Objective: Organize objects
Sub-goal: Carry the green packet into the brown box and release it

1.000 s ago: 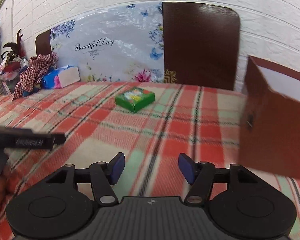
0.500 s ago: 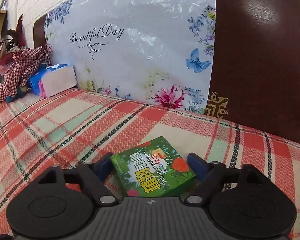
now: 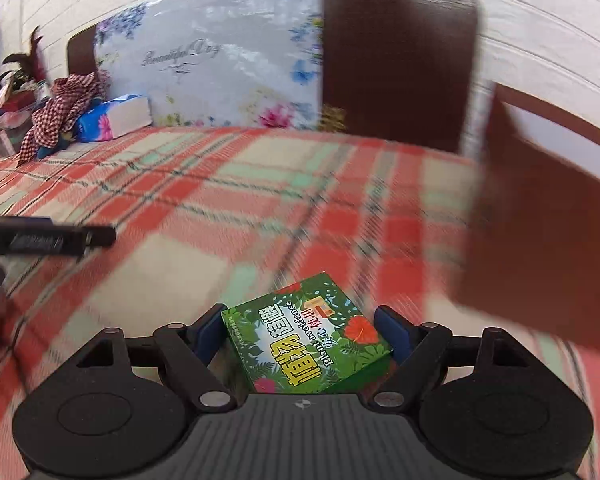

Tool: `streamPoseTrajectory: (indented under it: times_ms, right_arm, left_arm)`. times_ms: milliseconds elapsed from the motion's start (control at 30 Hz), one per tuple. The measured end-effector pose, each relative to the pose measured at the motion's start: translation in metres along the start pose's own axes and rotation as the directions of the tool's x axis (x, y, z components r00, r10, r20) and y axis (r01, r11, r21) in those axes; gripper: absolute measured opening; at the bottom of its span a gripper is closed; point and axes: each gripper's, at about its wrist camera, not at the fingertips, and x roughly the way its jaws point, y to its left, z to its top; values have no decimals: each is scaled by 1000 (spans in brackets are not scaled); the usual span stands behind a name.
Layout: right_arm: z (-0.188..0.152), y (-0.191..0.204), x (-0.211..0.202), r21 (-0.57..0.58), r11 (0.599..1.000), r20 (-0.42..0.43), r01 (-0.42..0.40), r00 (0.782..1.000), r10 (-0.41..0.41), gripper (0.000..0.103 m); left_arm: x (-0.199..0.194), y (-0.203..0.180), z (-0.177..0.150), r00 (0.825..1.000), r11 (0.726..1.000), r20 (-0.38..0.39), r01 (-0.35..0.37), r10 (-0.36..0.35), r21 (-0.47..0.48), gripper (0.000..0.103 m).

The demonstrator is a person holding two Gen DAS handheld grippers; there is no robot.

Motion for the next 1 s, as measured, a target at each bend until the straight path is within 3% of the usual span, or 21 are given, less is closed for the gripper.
streamPoseTrajectory:
  times_ms: [100,133,167,267,333,433,500,633,733,833,867,900,933,967,1000]
  right_arm:
    - [-28,-14,-39,64,995,-2,81,997,-81,80]
    - [-35,-17,-49,80,991,-4,104,995,-104,84]
    - [-40,-20,-57,93,989,-10,119,993,-118,95]
    - [-55,-33,-82,139,986,-3,89,996,-90,96]
    - [-66,-37,-94,145,986,-8,87,996,-87,96]
    - [-77,-36,-104,133,987,0,88,996,-89,96]
    - [-78,-35,-106,126,988,1,89,996,-90,96]
    - [-80,-33,-107,90,992,-1,85,996,-86,96]
    - [-78,-33,-105,79,994,-9,73,997,-73,96]
    - [-69,-36,-97,58,997,-24,60,998,-59,96]
    - [-67,-38,-93,55,997,-29,56,998,-55,96]
    - [-64,-39,-88,53,997,-33,50,998,-49,94]
    - [-63,-40,-84,47,998,-34,45,998,-43,90]
    - [-61,-40,-81,34,999,-27,34,999,-34,77]
    - [-60,-39,-80,20,1000,-15,21,1000,-21,71]
  left_arm:
    - [0,-6,1,1000,999,-11,-24,24,27,103]
    - [0,-8,2,999,999,-21,-35,36,41,103]
    - [-3,-11,4,998,998,-37,-45,46,47,103]
    - [-28,-23,5,993,997,-86,77,-78,-10,91]
    - [-49,-40,3,969,977,-126,208,-212,-42,82]
    - [-75,-74,-1,907,927,-189,372,-375,-52,72]
    - [-90,-101,-2,867,889,-212,458,-451,-19,70]
    - [-104,-147,-3,831,845,-245,529,-499,73,76]
    - [-100,-177,-8,838,844,-279,518,-469,137,89]
    - [-87,-193,-12,836,842,-325,512,-443,170,89]
    - [-85,-196,-16,826,836,-341,523,-448,167,87]
    - [-82,-197,-19,812,827,-360,540,-460,160,79]
    - [-79,-196,-22,787,810,-372,571,-492,137,70]
    - [-80,-196,-24,764,792,-376,600,-524,114,64]
    - [-80,-199,-25,751,781,-381,616,-540,107,58]
